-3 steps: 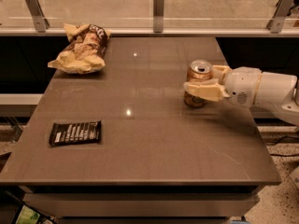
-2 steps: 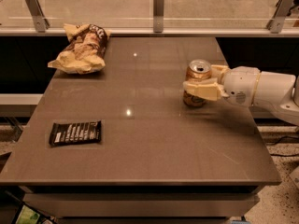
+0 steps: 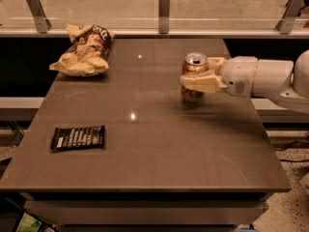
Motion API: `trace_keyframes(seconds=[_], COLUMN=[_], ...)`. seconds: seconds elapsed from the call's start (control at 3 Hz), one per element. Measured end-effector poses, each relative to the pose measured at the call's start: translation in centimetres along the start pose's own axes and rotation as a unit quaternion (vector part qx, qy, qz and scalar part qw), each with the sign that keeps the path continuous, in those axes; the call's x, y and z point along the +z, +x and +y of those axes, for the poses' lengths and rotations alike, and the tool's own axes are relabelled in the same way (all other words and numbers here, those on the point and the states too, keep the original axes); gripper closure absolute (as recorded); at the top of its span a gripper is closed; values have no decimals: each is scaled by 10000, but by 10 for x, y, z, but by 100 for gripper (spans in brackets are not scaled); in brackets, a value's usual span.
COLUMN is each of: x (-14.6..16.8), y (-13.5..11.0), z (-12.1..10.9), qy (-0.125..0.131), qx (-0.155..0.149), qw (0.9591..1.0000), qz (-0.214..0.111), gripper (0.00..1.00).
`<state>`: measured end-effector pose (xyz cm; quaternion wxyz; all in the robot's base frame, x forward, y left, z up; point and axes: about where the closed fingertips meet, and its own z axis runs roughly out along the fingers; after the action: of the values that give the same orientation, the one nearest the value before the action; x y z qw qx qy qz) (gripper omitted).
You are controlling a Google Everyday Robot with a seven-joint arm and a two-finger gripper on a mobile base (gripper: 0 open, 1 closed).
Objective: Move orange can near brown chip bag
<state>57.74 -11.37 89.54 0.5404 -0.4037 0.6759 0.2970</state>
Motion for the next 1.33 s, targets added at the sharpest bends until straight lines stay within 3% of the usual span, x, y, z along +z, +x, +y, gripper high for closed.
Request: trace_keyframes(seconds=[0.33,0.67,1.33], x=[21,39,77], y=[-15,-28,-48], z=[-5,-9,-24], qy=[-181,-184,34], qx=[-37,-10,136], qw=[9998,9994,9996], qz=[107,277,253], gripper=[100,100,100])
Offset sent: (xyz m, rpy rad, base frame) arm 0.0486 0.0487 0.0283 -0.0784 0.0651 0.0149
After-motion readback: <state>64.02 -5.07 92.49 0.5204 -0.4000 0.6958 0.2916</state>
